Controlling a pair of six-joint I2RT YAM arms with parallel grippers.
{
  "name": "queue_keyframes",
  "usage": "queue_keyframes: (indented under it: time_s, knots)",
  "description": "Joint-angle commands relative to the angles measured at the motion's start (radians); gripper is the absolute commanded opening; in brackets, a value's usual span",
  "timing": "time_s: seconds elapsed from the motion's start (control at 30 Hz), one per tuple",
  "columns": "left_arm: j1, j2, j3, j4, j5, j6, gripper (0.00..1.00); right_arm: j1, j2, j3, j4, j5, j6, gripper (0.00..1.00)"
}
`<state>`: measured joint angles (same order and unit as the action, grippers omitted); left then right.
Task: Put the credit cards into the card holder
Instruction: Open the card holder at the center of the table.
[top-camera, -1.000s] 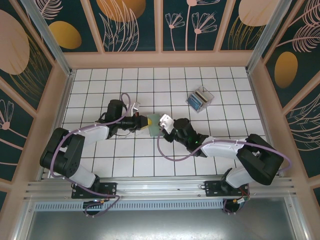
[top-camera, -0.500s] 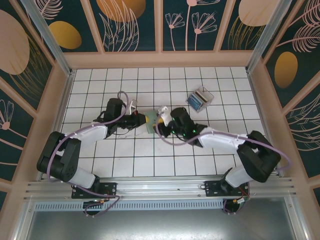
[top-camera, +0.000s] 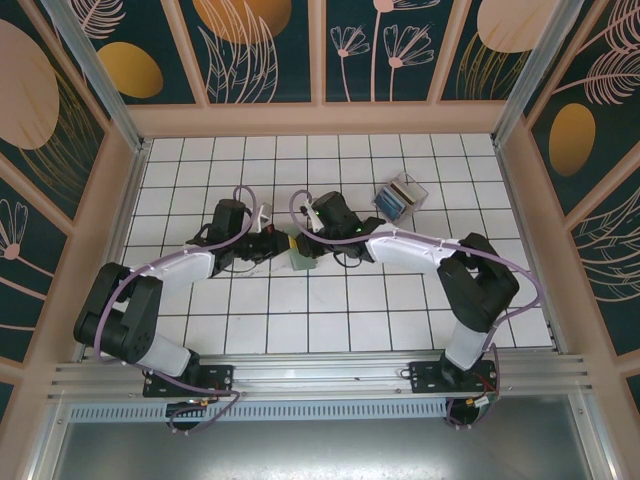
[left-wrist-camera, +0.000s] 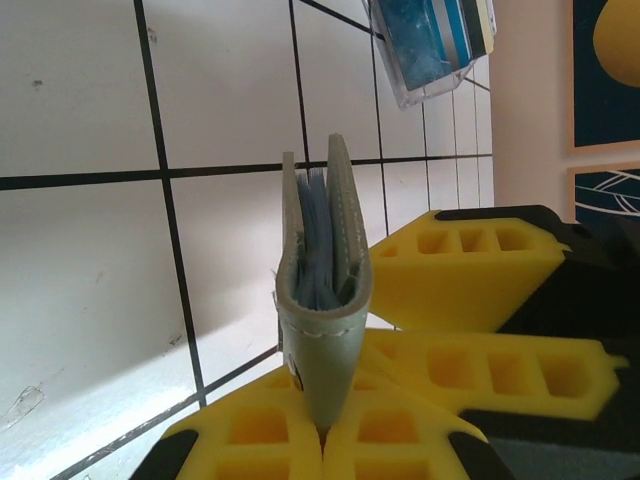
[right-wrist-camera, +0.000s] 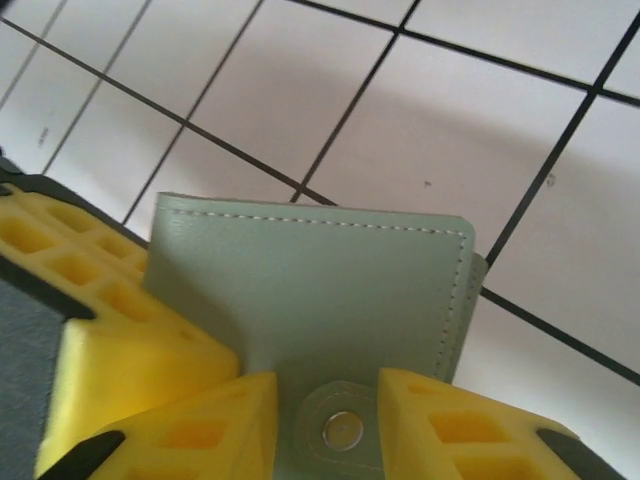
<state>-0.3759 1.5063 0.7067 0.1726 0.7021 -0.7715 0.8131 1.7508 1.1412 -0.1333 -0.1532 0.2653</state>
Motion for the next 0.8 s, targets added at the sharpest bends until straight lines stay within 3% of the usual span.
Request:
queue_keyframes:
  time_s: [0.0,0.07,0.2,0.23,0.53,0.77]
  knots:
    - [-0.008,-0.015,0.004,0.083,0.074,-0.018,0.0,0.001,0.042,0.029,-0.099,0.052,0.013,0.28]
    - [-0.008,-0.008,0.012,0.089,0.087,-0.022,0.0,0.001,0.039,0.03,-0.107,0.082,0.031,0.24]
    - [-0.008,-0.014,0.005,0.088,0.072,-0.018,0.0,0.001,0.046,0.031,-0.103,0.078,0.047,0.02]
    - [-0.008,-0.011,0.007,0.087,0.073,-0.021,0.0,0.001,0.044,0.035,-0.116,0.087,0.053,0.0]
    - [-0.008,0.029,-0.015,0.044,0.052,0.01,0.0,-0.031,-0.081,-0.094,-0.08,0.048,0.134,0.0]
    - [-0.021,0.087,-0.003,0.021,0.019,0.051,0.0,-0.138,-0.192,-0.293,0.095,-0.211,0.166,0.0]
